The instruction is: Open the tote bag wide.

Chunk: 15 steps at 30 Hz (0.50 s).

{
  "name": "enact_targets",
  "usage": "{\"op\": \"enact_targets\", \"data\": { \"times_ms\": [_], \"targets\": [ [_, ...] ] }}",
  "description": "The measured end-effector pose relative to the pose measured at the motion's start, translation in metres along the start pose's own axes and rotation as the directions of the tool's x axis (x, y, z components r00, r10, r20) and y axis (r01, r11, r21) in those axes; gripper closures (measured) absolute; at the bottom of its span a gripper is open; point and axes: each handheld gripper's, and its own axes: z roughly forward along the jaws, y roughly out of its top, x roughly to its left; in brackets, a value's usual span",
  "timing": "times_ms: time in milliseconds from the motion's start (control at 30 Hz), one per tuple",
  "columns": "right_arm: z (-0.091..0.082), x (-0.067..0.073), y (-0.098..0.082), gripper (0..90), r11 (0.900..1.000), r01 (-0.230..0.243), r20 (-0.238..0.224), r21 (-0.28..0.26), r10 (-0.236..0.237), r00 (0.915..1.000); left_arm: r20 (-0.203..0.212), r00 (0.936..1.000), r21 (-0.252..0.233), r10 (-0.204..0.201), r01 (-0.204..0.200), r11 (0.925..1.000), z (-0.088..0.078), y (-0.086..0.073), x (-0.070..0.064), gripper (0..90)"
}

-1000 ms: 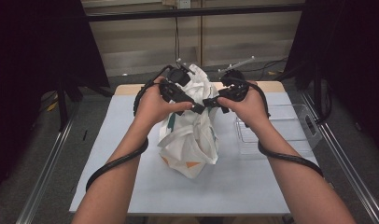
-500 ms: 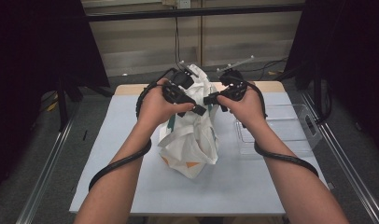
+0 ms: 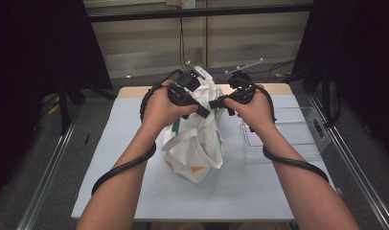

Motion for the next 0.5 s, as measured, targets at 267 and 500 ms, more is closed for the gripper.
{"op": "enact_targets", "data": {
  "times_ms": [267,500],
  "targets": [
    [0.004,0.0016,-0.0011,70.3,1.0,-0.01,-0.053,0.015,0.011,0.9985,0.028,0.9992,-0.009,-0.028,0.028,0.9996,-0.0017,-0.0009,0.0014,80.0],
    [0.0016,-0.0006,-0.0019,82.4,1.0,0.001,-0.029,0.03,0.0,0.9996,0.039,0.9969,-0.03,-0.069,0.07,0.9971,-0.0072,-0.0051,0.0057,85.1]
  ]
}}
